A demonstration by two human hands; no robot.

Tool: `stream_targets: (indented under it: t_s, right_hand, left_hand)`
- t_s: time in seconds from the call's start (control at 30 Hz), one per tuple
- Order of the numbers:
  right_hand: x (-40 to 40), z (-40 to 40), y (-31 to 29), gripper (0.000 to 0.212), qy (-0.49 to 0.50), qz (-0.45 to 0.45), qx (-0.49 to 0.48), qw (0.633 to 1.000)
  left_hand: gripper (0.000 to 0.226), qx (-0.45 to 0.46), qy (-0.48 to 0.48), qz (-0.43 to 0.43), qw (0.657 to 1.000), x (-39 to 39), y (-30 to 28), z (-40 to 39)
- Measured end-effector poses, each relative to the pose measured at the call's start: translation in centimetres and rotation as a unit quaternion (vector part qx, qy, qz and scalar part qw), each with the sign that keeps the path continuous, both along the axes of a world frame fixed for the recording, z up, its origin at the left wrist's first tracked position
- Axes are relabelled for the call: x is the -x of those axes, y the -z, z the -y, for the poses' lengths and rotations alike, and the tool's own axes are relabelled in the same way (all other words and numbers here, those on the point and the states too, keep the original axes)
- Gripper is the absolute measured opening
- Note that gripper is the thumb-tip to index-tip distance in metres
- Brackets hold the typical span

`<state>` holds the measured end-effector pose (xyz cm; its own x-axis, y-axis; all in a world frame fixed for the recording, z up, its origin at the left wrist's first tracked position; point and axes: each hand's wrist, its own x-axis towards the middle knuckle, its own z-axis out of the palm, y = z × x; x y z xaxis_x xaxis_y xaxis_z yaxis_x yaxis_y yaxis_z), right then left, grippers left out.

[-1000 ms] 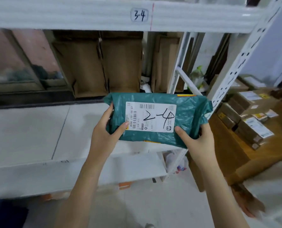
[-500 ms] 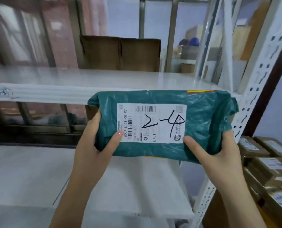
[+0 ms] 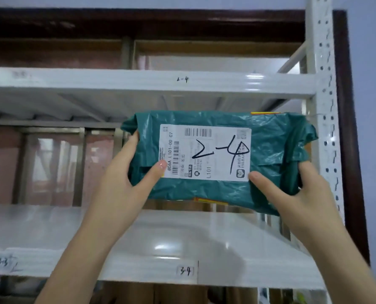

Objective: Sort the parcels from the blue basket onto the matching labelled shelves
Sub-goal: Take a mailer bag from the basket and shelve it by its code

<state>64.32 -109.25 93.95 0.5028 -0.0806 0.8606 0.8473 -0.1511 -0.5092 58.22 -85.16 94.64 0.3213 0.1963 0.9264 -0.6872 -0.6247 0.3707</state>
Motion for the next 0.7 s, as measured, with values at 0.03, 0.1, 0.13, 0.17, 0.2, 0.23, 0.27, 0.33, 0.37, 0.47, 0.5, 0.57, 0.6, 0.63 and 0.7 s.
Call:
stream_targets:
  t_s: [0.03, 0.1, 0.13, 0.17, 0.2, 0.23, 0.27, 0.33, 0.37, 0.47, 0.5, 0.57, 0.6, 0.63, 0.7]
  right_hand:
    - [-0.2, -0.1, -1.1, 0.025, 0.001, 0.014, -0.006, 1.0]
    - [-0.4, -0.3, -3.4, 0.025, 0.001, 0.038, -0.021, 0.999]
    - [-0.6, -0.4, -4.6, 0.025, 0.003, 0.047, -0.025, 0.999]
    - [-0.8, -0.5, -5.9, 0.026, 0.004, 0.055, -0.027, 0.998]
    - [-0.9, -0.6, -7.1, 0.027, 0.005, 0.06, -0.027, 0.998]
    - [-1.0, -0.7, -8.4, 0.028, 0.007, 0.067, -0.027, 0.997]
    - [-1.1, -0.7, -9.8, 0.028, 0.008, 0.074, -0.026, 0.997]
    - [-1.1, -0.6, -12.5, 0.027, 0.008, 0.093, -0.026, 0.995]
    - [-1.0, -0.6, -13.8, 0.029, 0.009, 0.106, -0.028, 0.994]
    - [-1.0, -0.6, -17.8, 0.036, 0.031, 0.142, -0.03, 0.989]
    - [-1.1, -0.8, -19.1, 0.035, 0.037, 0.149, -0.027, 0.988]
    - [-1.9, -1.4, -21.6, 0.033, 0.045, 0.147, -0.011, 0.988]
    - [-2.5, -1.9, -22.7, 0.032, 0.042, 0.141, -0.004, 0.989]
    - [-3.3, -2.4, -23.6, 0.031, 0.038, 0.135, 0.001, 0.99]
    - [-4.9, -3.6, -25.1, 0.033, 0.045, 0.128, 0.011, 0.991]
  left_hand:
    - [0.049, -0.006, -0.002, 0.01, 1.0, 0.0, -1.3, 0.0]
    - [0.052, -0.019, -0.013, 0.032, 0.999, -0.1, -3.9, -0.1]
    - [0.053, -0.023, -0.017, 0.042, 0.999, -0.1, -5.2, -0.1]
    - [0.054, -0.024, -0.018, 0.051, 0.998, -0.1, -6.6, 0.0]
    - [0.054, -0.021, -0.018, 0.056, 0.998, -0.2, -7.9, 0.0]
    - [0.053, -0.018, -0.013, 0.064, 0.998, -0.3, -9.4, -0.1]
    - [0.053, -0.012, -0.001, 0.072, 0.997, -0.4, -10.9, -0.1]
    - [0.05, -0.006, 0.019, 0.092, 0.996, -0.8, -14.0, -0.2]
    - [0.049, -0.008, 0.017, 0.107, 0.994, -1.0, -15.4, -0.2]
    - [0.048, -0.014, 0.006, 0.14, 0.99, -1.9, -19.5, -0.6]
    - [0.049, -0.018, 0.007, 0.143, 0.99, -2.2, -20.7, -0.8]
    - [0.048, -0.025, 0.01, 0.138, 0.99, -2.9, -22.8, -1.2]
    - [0.049, -0.026, 0.011, 0.13, 0.991, -3.4, -23.7, -1.5]
    - [0.05, -0.025, 0.015, 0.123, 0.992, -3.9, -24.5, -1.6]
    - [0.054, -0.019, 0.024, 0.111, 0.993, -5.1, -25.6, -2.2]
